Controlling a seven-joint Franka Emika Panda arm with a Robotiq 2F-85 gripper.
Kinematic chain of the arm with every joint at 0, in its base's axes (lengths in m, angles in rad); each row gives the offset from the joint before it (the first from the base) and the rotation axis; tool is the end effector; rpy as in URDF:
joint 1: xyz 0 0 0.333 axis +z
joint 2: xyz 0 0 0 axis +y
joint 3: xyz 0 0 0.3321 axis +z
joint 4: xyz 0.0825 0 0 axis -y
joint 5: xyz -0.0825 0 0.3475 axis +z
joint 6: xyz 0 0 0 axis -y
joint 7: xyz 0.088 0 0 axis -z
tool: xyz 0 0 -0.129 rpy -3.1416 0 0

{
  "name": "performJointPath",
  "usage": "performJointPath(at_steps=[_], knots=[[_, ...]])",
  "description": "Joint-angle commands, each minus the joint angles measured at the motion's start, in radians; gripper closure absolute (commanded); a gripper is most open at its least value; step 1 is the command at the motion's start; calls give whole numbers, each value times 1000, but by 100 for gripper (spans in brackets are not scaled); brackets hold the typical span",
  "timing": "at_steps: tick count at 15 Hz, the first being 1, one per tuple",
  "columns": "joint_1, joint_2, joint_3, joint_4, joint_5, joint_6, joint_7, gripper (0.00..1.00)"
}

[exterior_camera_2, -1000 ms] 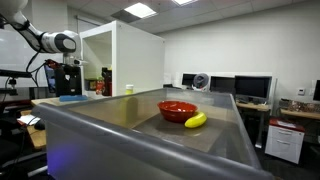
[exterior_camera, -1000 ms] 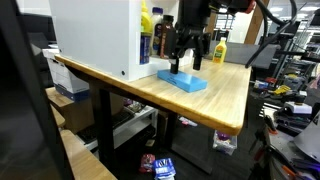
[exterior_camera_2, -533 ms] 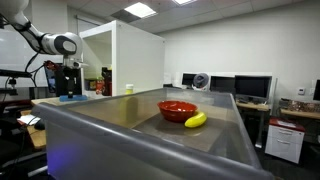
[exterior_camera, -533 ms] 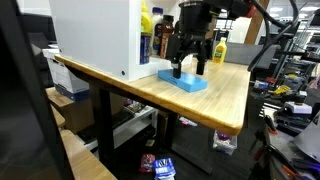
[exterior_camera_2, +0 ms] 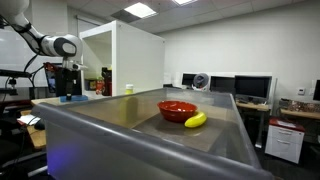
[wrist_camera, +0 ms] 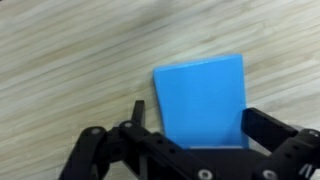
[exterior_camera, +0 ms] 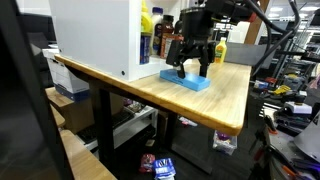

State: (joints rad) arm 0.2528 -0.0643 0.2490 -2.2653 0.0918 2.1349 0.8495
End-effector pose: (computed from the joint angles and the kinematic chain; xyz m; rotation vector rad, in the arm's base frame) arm 0.4089 0.2317 0.3962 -3.0712 0.6233 0.1416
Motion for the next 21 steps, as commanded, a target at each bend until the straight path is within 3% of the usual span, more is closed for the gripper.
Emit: performJointPath(at_steps=[1, 8, 16, 17, 19, 21], knots=[[9, -16, 16, -39, 53, 19, -38, 0], [35, -33, 42, -47, 112, 24, -92, 0], [5, -37, 18, -60, -1, -2, -125, 1], [2, -38, 16, -61, -20, -1, -129, 25], [-1, -45, 12, -57, -57, -9, -144, 30], [-3, -69, 15, -57, -91, -25, -161, 43]])
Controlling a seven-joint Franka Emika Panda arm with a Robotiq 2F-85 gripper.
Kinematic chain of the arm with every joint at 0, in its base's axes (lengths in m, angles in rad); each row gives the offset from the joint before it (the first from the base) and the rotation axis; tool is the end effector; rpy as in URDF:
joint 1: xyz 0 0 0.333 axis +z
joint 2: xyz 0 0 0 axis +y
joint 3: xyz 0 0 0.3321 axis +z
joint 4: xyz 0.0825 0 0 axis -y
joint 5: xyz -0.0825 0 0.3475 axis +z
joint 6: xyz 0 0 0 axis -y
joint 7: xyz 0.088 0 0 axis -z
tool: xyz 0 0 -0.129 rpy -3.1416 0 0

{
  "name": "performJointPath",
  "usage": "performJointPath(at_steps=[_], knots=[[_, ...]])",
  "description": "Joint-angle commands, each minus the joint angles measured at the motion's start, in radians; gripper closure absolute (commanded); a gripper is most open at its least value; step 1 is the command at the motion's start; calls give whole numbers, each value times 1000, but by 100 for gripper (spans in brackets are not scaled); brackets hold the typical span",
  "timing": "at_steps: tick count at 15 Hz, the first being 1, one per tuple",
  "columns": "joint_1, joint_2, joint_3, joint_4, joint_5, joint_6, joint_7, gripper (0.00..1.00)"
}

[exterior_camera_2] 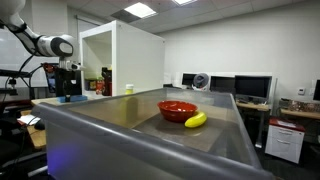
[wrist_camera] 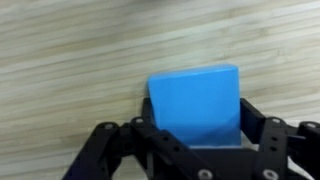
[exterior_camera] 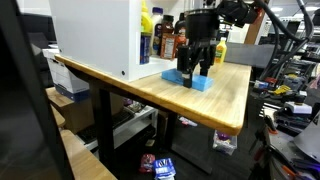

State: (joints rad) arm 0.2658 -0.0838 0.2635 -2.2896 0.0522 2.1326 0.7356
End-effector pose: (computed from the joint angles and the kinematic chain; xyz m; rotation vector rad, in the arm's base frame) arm 0.3964 0.2367 0.3947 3.0900 -0.3687 -0.1147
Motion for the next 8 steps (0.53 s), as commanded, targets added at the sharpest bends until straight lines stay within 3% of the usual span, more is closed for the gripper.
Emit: performJointPath(at_steps=[1, 5, 8], knots=[[-16, -61, 1, -35, -60, -30, -50, 46], [-19, -121, -1, -56, -79, -26, -65, 46], [-35, -140, 18, -14, -158, -189, 33, 46]])
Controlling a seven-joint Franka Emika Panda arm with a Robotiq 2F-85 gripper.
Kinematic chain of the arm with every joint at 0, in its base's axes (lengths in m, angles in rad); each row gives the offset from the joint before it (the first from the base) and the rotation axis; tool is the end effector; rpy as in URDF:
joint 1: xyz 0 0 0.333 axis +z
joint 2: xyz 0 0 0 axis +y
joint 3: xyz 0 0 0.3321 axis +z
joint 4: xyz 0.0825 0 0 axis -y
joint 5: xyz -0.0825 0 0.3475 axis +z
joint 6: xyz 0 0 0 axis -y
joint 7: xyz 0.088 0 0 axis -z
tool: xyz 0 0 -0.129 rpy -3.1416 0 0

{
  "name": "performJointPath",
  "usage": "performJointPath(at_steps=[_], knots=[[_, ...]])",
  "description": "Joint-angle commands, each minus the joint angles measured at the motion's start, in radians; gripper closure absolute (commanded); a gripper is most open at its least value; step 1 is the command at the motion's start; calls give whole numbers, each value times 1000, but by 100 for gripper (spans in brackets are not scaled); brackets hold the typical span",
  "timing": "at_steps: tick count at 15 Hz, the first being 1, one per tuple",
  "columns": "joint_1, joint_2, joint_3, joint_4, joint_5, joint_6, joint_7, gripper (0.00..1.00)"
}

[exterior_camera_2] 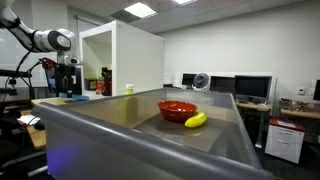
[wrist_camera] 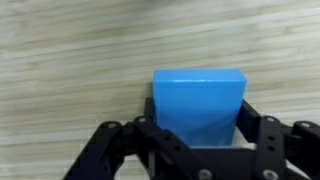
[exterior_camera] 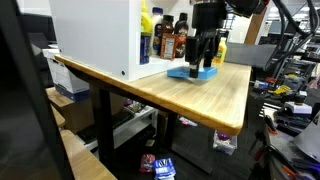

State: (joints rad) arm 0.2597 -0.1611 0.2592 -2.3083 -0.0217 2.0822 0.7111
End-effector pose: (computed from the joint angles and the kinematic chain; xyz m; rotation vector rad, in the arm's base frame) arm 0.3856 0.2208 0.4170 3.0389 -0.2828 -0.0356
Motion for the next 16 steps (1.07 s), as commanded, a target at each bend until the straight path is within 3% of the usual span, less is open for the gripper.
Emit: performJointPath(at_steps=[1, 2, 5, 6, 7, 9, 16], knots=[[-33, -66, 29, 15, -115, -184, 77, 46], [-41, -75, 41, 41, -171, -297, 108, 46], [-40, -55, 37, 72, -205, -390, 44, 46], [-29, -69, 30, 63, -177, -369, 3, 46], [-27, -73, 27, 64, -172, -371, -28, 10], [-21, -102, 4, 37, -145, -304, -205, 0], [-30, -198, -86, -29, -87, -225, -615, 0]])
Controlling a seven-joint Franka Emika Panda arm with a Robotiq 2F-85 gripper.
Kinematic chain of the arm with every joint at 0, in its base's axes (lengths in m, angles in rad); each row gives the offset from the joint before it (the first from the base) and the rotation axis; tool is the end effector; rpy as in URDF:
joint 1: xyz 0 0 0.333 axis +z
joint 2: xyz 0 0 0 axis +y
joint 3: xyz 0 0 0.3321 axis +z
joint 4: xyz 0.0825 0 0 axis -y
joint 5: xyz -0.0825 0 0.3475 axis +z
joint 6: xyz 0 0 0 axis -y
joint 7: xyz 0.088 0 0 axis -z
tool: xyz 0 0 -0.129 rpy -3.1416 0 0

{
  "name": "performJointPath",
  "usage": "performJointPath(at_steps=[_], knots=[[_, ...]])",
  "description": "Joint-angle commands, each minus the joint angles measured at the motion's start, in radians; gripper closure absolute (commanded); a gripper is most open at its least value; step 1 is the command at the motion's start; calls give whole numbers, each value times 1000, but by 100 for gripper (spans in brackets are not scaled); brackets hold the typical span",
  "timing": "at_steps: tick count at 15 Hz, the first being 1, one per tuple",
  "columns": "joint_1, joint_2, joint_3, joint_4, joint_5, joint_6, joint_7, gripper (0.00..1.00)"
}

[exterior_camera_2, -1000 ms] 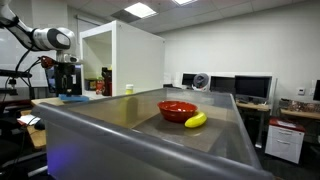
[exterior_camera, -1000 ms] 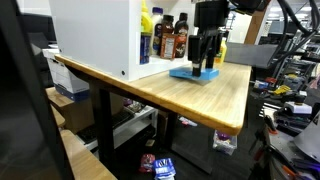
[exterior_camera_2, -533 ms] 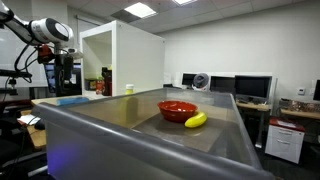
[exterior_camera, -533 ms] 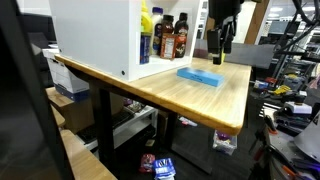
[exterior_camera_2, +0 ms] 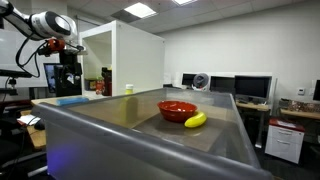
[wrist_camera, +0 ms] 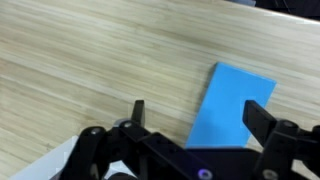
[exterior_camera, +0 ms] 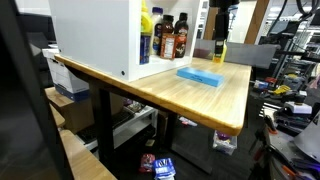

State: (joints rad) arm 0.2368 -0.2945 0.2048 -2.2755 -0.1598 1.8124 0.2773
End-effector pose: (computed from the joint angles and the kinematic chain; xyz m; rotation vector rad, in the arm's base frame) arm 0.3672 0.1603 0.4695 2.8656 0.2912 -0.1327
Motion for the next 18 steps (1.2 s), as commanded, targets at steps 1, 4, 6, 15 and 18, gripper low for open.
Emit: performJointPath(at_steps=[1, 4, 6, 15, 18], knots=[[-3, -78, -41, -74, 65, 46, -232, 0], [-19, -44, -26, -39, 59, 23, -210, 0], [-28, -55, -4, -54, 42, 30, -136, 0], [-31, -25, 113, -69, 86, 89, 316, 0], [-35, -16, 112, -84, 98, 87, 370, 0]])
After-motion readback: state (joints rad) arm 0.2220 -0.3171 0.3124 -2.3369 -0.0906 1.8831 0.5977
